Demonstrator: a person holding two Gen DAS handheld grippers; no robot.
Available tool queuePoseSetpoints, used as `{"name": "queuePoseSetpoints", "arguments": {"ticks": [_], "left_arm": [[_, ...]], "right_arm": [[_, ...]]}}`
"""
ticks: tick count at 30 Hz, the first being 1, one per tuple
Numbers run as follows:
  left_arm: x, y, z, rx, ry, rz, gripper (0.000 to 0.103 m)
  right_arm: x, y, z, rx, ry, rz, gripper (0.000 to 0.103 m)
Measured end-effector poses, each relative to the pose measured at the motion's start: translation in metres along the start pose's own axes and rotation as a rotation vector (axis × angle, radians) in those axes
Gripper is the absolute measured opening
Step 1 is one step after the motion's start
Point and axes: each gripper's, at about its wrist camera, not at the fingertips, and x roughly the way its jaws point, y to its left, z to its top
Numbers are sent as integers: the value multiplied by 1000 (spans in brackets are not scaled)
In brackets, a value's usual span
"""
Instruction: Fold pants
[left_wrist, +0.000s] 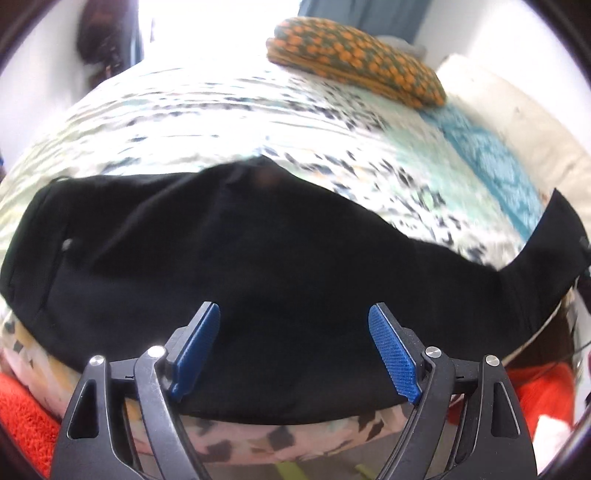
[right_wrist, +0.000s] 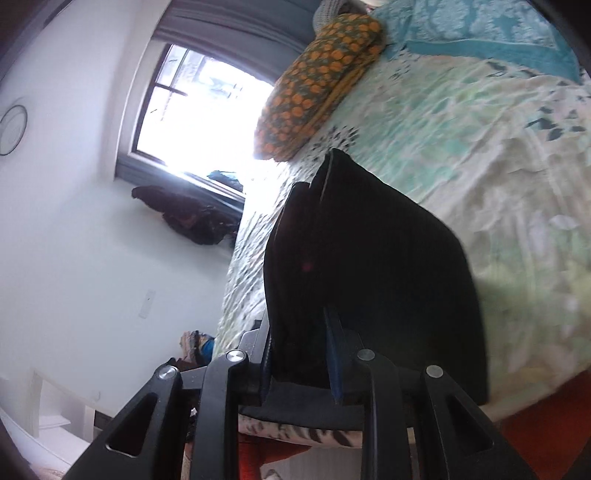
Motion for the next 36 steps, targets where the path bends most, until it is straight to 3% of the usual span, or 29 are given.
{"name": "queuePoseSetpoints", "arguments": {"ticks": [4,9,12,19,22,24,25,28,32,34,36], "left_arm": [[-4,27,-8,-40,-1,14,85],[-9,53,-10,-111,-4,-4,85],[-11,66,-10,-123,-15,-8,85],[-14,83,-11,-178,1,-20,85],[-18,82,-10,-180,-9,-31,85],[-22,81,-9,-186,-31,-64,85],[-26,79,-8,-186,-42,-85,85],[-35,55,-3,-102,-69,-173,85],[-34,-12,-4,138,-27,-283,85],[-26,-43,-8,239,-1,-287,85],[-10,-62,-10,279,31,-248,83]], "right_arm": [[92,52,-33,-68,94,11,24],[190,69,-89,-95,235,-24,24],[224,72,-112,-96,278,-44,24],[285,98,-155,-289,355,-131,25],[299,94,-177,-358,412,-185,47],[294,97,-182,-382,449,-172,78],[285,100,-182,-396,455,-162,83],[244,113,-181,-469,466,-151,86],[177,109,-182,-540,401,-213,95],[150,101,-178,-517,343,-248,95],[129,92,-168,-466,280,-259,95]]}}
